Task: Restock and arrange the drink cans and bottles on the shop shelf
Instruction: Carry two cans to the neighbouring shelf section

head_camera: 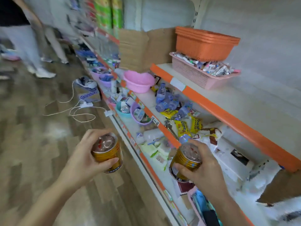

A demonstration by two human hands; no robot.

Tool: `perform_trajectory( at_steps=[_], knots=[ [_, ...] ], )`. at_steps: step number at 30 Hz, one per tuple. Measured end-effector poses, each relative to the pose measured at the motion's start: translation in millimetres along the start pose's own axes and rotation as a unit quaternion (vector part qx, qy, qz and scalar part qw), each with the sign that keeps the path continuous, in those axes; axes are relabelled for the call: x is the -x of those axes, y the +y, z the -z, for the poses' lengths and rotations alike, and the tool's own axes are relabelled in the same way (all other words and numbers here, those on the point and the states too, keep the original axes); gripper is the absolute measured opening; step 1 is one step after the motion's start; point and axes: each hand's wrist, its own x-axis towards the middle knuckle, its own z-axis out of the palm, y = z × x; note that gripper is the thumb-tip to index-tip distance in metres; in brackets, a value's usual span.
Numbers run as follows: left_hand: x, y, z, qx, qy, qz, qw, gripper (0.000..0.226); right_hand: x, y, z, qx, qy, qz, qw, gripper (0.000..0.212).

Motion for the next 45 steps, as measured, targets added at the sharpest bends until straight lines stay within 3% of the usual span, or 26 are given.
perform_trajectory(
  at_steps=[10,21,29,36,45],
  knots=[
    [151.9,7.5,144.3,-0.100,0.190,0.110,0.970,0.062,12.0,-119.3,-101.0,-0.062,-0.153,0.172,0.971,0.070],
    [347.0,29.8,275.8,-0.223,0.341,0.239,0.881,0.064,107.0,-279.6,-229.0,-0.144,-0.311,0.306,0.888,0.070],
    [464.5,54.1,324.2,-0.294,0.475,0.352,0.751,0.065,172.4,-395.9,-332.2,-0.149,-0.423,0.424,0.787,0.070],
    [523.9,61.3,368.2,-0.338,0.566,0.405,0.634,0.065,231.9,-506.3,-424.0,-0.193,-0.509,0.510,0.666,0.070],
    [583.5,68.3,400.0,-0.383,0.622,0.472,0.494,0.071,319.9,-612.8,-506.5,-0.218,-0.587,0.567,0.535,0.074]
  ],
)
